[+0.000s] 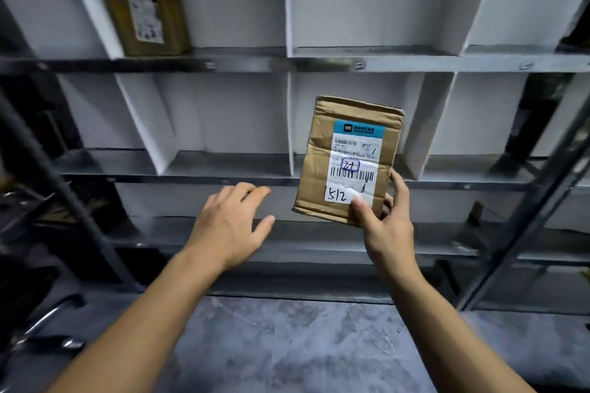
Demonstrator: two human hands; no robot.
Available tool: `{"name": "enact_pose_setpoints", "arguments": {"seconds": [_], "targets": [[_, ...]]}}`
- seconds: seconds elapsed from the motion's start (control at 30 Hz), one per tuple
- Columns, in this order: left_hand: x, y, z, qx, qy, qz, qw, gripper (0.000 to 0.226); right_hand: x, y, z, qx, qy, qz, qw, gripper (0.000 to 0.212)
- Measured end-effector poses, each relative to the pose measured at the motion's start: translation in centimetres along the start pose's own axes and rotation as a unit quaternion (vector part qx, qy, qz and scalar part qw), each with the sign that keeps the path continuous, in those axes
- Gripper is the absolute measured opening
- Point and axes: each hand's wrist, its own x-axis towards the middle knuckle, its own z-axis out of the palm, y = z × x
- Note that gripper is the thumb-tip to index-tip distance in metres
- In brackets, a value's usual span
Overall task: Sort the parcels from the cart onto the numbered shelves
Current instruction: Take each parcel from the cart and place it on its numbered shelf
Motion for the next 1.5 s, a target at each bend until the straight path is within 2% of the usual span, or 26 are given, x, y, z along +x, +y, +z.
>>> {"name": "enact_pose_setpoints", "arguments": {"seconds": [0.27,0.5,0.97,1.17,1.5], "targets": [[-5.6,-15.7,-2.4,0.031,-0.016,-0.071,0.997,0.052,-2.9,-1.1,17.4,0.043,-0.062,0.005,0.997,0.064],[-7.0,-24.2,-2.7,0.024,-0.034,-0.074,0.996,0.052,-4.5,-0.4,25.0,0.026,-0.025,0.030,0.999,0.070],[-0.1,-29.7,1.8,-0.051,-0.048,-0.036,0.997,0.051,0.7,1.4,28.8,-0.030,0.046,0.045,0.997,0.065],[5.9,-32.2,3.0,-0.060,-0.039,-0.018,0.997,0.052,6.1,1.7,31.8,0.010,0.020,0.015,1.000,0.066],[12.9,-37.1,2.1,-0.081,0.034,-0.028,0.996,0.054,13.0,0.5,37.6,0.074,-0.018,-0.052,0.996,0.065]]}}
